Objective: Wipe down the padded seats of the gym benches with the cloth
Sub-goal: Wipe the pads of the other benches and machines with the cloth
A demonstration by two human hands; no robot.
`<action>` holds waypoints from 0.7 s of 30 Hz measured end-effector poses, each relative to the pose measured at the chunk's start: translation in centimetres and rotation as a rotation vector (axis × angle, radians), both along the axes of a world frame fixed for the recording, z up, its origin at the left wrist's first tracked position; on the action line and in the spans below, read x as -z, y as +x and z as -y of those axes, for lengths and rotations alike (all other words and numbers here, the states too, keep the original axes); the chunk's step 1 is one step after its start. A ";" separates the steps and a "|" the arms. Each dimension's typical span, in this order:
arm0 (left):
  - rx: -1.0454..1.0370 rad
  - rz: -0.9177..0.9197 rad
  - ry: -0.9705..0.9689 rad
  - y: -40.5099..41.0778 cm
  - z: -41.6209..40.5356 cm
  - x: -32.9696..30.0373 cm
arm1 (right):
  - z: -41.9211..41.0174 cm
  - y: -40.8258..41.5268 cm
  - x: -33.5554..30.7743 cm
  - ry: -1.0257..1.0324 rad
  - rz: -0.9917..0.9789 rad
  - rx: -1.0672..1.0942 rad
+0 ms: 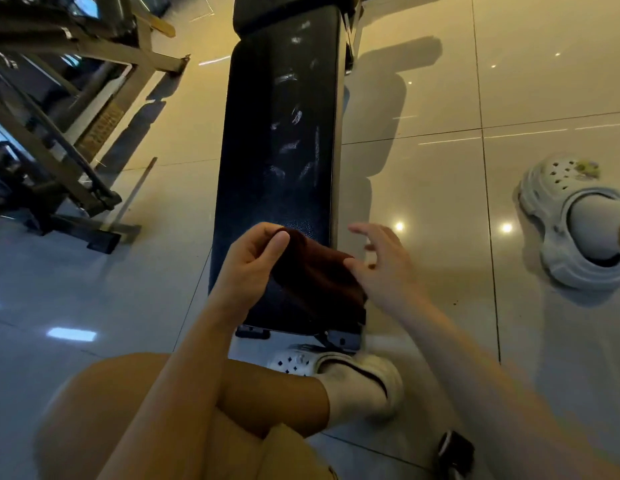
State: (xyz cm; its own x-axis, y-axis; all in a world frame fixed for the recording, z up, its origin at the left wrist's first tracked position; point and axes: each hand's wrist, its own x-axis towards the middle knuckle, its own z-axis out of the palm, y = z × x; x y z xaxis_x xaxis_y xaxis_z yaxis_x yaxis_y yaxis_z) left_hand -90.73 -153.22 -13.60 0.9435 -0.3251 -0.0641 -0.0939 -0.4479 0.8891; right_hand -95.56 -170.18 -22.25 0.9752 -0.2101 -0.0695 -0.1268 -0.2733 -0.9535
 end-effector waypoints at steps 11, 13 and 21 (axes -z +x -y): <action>-0.050 0.143 -0.080 0.7 0.1 -7.4 | 4.4 2.7 -5.1 -0.221 -0.039 -0.283; -0.075 0.115 -0.103 0.8 -0.6 -7.6 | 5.0 2.6 -7.1 -0.265 0.016 -0.245; -0.153 0.034 0.154 0.5 -4.7 -4.9 | 6.5 2.5 -12.2 -0.501 -0.015 -0.353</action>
